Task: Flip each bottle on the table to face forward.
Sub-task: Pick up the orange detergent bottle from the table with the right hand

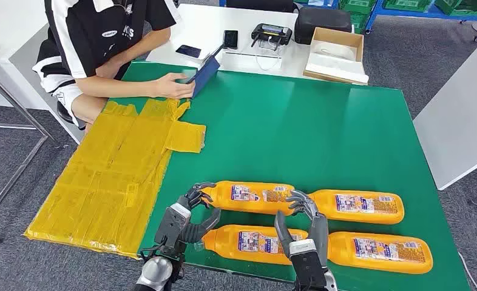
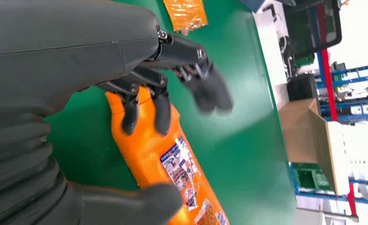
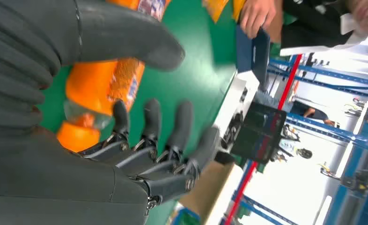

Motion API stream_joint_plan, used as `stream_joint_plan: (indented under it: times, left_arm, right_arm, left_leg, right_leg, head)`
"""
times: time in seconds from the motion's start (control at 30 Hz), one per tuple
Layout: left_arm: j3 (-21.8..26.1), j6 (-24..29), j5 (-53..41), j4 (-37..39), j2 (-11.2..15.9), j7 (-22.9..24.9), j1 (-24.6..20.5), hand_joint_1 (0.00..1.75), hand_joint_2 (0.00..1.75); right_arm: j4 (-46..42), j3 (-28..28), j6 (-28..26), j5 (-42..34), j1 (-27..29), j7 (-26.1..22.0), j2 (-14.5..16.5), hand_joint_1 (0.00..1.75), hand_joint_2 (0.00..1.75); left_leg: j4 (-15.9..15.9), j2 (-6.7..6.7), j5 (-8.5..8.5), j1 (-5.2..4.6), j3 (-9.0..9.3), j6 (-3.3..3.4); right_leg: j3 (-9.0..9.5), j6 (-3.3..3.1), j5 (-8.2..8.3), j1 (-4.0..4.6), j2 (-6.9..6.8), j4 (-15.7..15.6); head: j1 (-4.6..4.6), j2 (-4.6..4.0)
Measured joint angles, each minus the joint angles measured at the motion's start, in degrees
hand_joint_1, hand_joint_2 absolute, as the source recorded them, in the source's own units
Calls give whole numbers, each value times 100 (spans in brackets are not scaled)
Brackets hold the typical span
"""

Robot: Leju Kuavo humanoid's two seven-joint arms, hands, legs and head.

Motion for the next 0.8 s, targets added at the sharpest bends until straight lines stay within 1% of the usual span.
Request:
stream_joint_plan:
  times: [0.17,0.33,0.4,0.57,0.8]
  left_arm:
    - [95,-40,-21,-161,0,5,-11,0,175]
    - [194,-86,-18,-281,0,18,-31,0,175]
    - [232,-88,11,-320,0,7,-35,0,175]
    - [489,-190,191,-540,1,-52,-86,0,175]
    - [752,-322,255,-811,4,-53,-181,0,175]
  right_arm:
    - [-227,0,-268,801,-15,253,-41,0,175]
    - [-379,0,-304,953,-25,355,-68,0,175]
    - [-400,5,-340,1147,-39,440,-87,0,175]
    - [-417,122,-483,2395,-170,967,-232,0,175]
    - [-351,258,-491,3022,-448,1327,-406,0,175]
  left_leg:
    - [0,0,0,0,0,0]
    - [0,0,1,0,0,0]
    - [0,0,1,0,0,0]
    - [0,0,3,0,0,0]
    - [0,-1,10,0,0,1]
  right_leg:
    - [1,0,0,0,0,0]
    - [2,0,0,0,0,0]
    - [2,0,0,0,0,0]
    - [3,1,1,0,0,0]
    - [4,5,4,0,0,1]
  head:
    - [0,0]
    - [1,0]
    - [0,0]
    - [0,0]
    - [1,0]
